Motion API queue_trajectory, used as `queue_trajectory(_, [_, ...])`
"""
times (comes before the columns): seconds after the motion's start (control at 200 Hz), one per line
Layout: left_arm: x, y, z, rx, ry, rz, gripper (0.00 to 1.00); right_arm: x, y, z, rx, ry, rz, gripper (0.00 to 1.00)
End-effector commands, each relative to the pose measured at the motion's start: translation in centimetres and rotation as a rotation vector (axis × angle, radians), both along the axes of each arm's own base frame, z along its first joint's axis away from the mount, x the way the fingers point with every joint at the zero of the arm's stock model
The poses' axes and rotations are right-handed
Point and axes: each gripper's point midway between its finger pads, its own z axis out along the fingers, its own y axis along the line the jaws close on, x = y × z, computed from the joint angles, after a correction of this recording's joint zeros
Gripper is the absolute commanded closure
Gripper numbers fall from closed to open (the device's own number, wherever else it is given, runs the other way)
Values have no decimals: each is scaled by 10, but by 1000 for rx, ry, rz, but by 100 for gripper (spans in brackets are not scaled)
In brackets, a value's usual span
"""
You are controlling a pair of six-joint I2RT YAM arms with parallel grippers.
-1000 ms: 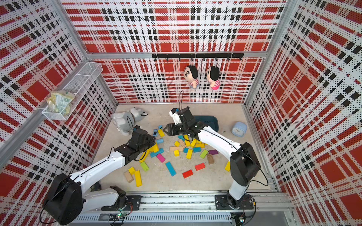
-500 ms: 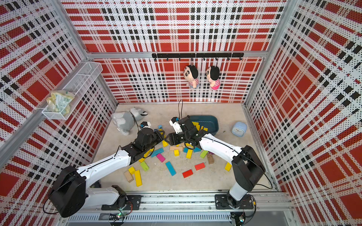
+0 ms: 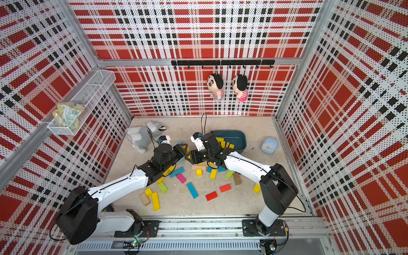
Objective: Pick out the yellow building blocks
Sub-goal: Pick up the building block from the center of the board.
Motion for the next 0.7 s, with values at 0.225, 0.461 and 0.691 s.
queue_trajectory(0.225, [-4, -19, -9, -72, 13, -65, 100, 22, 7, 1, -15, -57, -48, 83])
queue_trajectory(0.461, [9, -31, -18, -61, 40, -73, 29, 38, -14, 0, -57, -83, -156, 96])
queue_trajectory(0.691, [28, -7, -18, 74, 40, 68, 2, 57, -59, 3, -92, -60, -345, 98])
